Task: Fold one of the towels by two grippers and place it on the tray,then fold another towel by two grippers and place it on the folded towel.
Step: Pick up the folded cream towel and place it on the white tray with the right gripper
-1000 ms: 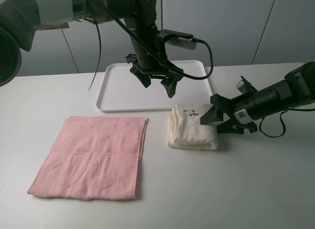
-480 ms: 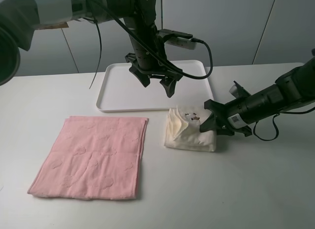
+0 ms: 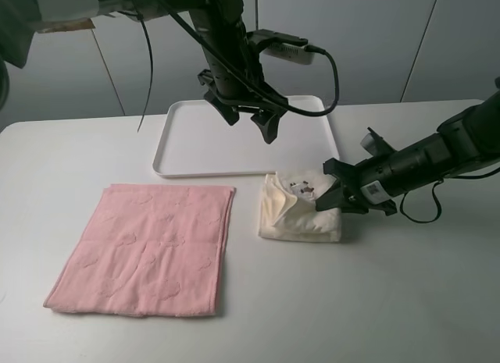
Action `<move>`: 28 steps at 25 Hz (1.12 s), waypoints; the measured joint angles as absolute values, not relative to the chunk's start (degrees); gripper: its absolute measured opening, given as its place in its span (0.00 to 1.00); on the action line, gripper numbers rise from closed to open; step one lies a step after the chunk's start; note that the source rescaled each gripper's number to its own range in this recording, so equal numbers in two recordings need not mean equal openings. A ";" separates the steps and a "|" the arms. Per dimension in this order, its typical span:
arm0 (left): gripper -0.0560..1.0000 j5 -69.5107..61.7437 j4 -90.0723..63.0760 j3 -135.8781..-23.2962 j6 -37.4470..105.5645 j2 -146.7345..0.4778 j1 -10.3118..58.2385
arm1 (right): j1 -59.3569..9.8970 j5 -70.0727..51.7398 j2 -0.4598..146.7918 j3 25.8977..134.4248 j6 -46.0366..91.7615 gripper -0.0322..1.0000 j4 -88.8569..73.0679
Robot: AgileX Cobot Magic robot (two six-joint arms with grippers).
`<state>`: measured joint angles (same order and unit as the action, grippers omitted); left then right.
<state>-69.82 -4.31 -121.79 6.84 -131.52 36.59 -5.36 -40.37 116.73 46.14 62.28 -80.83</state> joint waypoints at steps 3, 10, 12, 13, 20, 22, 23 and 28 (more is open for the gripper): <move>0.98 -69.82 -4.21 -120.47 7.20 -129.22 36.41 | -5.57 -41.24 114.33 46.37 62.38 0.11 -80.67; 0.96 -69.71 -2.94 -109.97 7.42 -124.39 33.53 | -5.57 -44.73 107.43 52.37 55.28 0.11 -73.94; 0.89 -69.71 -2.73 -106.21 7.42 -121.78 32.24 | -5.57 -45.93 107.32 55.54 51.55 0.11 -70.14; 0.85 -69.71 -2.73 -104.65 7.42 -120.44 31.72 | -5.57 -46.35 107.32 56.84 49.43 0.11 -68.45; 0.83 -66.48 -4.31 -88.83 8.86 -109.66 26.81 | -5.57 -48.77 107.32 66.77 39.17 0.11 -60.47; 0.86 -63.76 -4.31 -82.71 8.94 -106.36 25.24 | -5.57 -49.97 107.32 69.76 37.24 0.11 -60.32; 0.88 -62.38 -4.31 -80.17 8.99 -104.98 24.43 | -5.57 -50.63 107.45 71.44 35.96 0.11 -60.32; 0.89 -56.88 -4.31 -67.46 9.09 -97.44 21.65 | -6.15 -54.14 111.56 80.36 28.58 0.11 -60.32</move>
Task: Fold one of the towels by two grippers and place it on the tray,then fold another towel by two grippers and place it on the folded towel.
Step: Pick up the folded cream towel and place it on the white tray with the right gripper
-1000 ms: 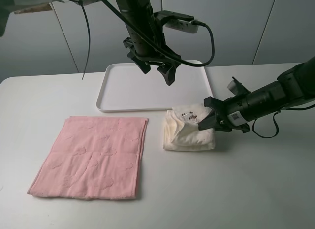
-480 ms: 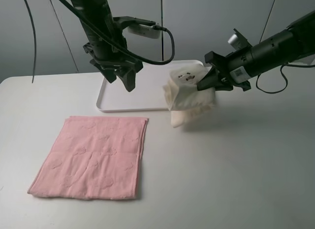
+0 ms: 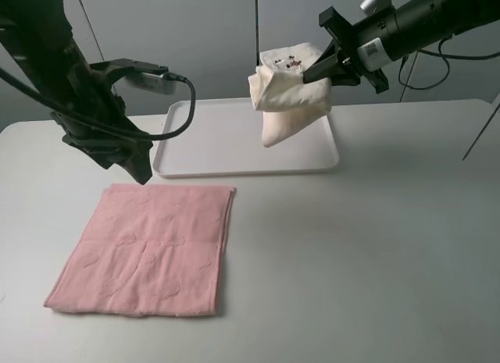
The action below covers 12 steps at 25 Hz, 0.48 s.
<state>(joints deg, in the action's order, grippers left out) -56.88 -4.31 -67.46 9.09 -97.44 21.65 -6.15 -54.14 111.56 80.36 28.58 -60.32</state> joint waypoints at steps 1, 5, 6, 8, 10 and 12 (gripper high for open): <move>0.89 -56.43 -4.31 -65.58 9.13 -96.34 21.19 | -6.66 -54.42 113.02 82.25 27.52 0.11 -60.32; 0.89 -54.33 -4.06 -61.01 9.37 -93.85 20.62 | -9.96 -54.97 119.24 90.12 23.82 0.11 -61.13; 0.89 -54.05 -3.96 -60.69 9.37 -93.71 20.62 | -10.76 -54.97 120.60 91.84 22.97 0.11 -61.74; 0.89 -53.16 -3.96 -60.42 9.37 -93.57 20.62 | -12.44 -55.35 123.83 95.93 21.87 0.11 -63.83; 0.89 -52.27 -3.96 -60.32 9.48 -93.57 20.62 | -13.44 -55.37 126.51 99.34 21.49 0.11 -66.84; 0.89 -51.86 -3.96 -60.32 9.48 -93.57 20.62 | -13.96 -55.46 129.21 102.83 21.38 0.11 -70.43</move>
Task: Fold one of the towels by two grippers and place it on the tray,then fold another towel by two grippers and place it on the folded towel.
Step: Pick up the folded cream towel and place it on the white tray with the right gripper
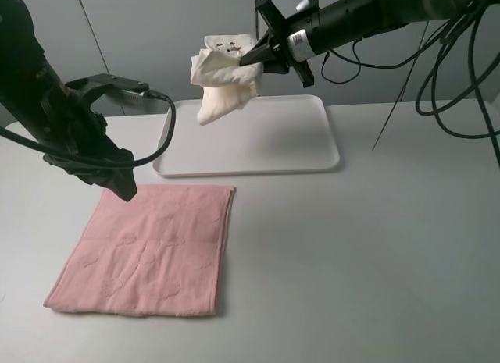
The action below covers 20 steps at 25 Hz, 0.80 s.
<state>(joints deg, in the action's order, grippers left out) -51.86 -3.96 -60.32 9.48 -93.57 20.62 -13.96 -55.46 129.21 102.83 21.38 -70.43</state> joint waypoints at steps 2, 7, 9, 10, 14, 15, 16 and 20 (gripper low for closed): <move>0.89 -51.50 -3.96 -60.24 9.48 -93.57 20.62 | -14.01 -55.51 131.53 105.78 21.38 0.11 -73.66; 0.89 -50.90 -3.96 -60.20 9.48 -93.57 20.62 | -14.01 -55.39 136.48 109.38 23.13 0.11 -80.43; 0.89 -50.35 -3.96 -60.20 9.48 -93.57 20.62 | -14.01 -55.39 138.20 109.45 23.66 0.11 -80.92; 0.89 -50.02 -3.96 -60.20 9.48 -93.57 20.62 | -14.01 -55.39 139.22 109.45 23.80 0.11 -80.92; 0.89 -49.60 -3.96 -60.20 9.48 -93.57 20.62 | -14.01 -54.93 143.27 109.45 26.84 0.11 -79.66; 0.89 -49.60 -3.96 -60.20 9.48 -93.57 20.62 | -14.01 -54.57 144.10 109.45 27.66 0.11 -78.99; 0.89 -49.59 -3.96 -60.20 9.48 -93.57 20.62 | -14.01 -53.77 144.65 109.45 28.23 0.11 -78.02; 0.89 -49.49 -3.96 -60.20 9.48 -93.57 20.62 | -14.01 -49.04 145.16 109.45 28.94 0.11 -71.70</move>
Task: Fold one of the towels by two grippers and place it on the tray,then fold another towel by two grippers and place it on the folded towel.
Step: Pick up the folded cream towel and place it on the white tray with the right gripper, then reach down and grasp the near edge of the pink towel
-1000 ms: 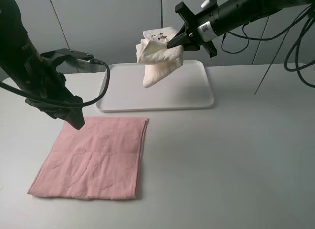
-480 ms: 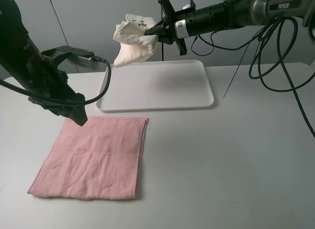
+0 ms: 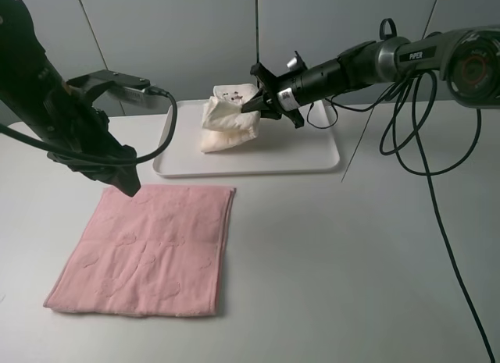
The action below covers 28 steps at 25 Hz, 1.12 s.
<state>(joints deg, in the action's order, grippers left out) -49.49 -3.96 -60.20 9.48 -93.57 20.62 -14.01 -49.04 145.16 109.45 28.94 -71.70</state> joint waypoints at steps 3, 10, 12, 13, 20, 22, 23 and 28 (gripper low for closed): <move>0.89 -49.49 -3.96 -60.20 9.48 -93.57 20.62 | -14.01 -47.31 145.16 109.45 28.94 0.11 -68.38; 0.89 -49.49 -3.96 -60.20 9.48 -93.57 20.62 | -14.01 -46.40 145.16 109.53 25.49 0.53 -61.21; 0.89 -49.59 -3.96 -60.20 9.48 -93.57 20.62 | -14.01 -47.16 145.16 109.53 24.96 0.68 -60.31; 0.89 -49.59 -3.96 -60.20 9.48 -93.57 20.62 | -14.01 -47.54 145.16 109.59 24.86 0.74 -60.31; 0.89 -51.88 -3.36 -60.20 10.59 -93.57 20.62 | -14.01 -49.23 138.18 109.59 26.95 0.80 -52.46; 0.89 -52.29 -3.17 -60.20 10.59 -93.57 20.62 | -14.01 -49.65 134.44 109.59 27.53 0.80 -48.63; 0.89 -52.41 -3.07 -60.20 10.68 -93.54 20.62 | -14.01 -50.26 132.29 109.67 27.64 0.80 -46.62; 0.89 -54.84 -1.67 -60.20 12.10 -93.44 20.62 | -14.01 -55.70 124.42 109.81 27.24 0.80 -36.36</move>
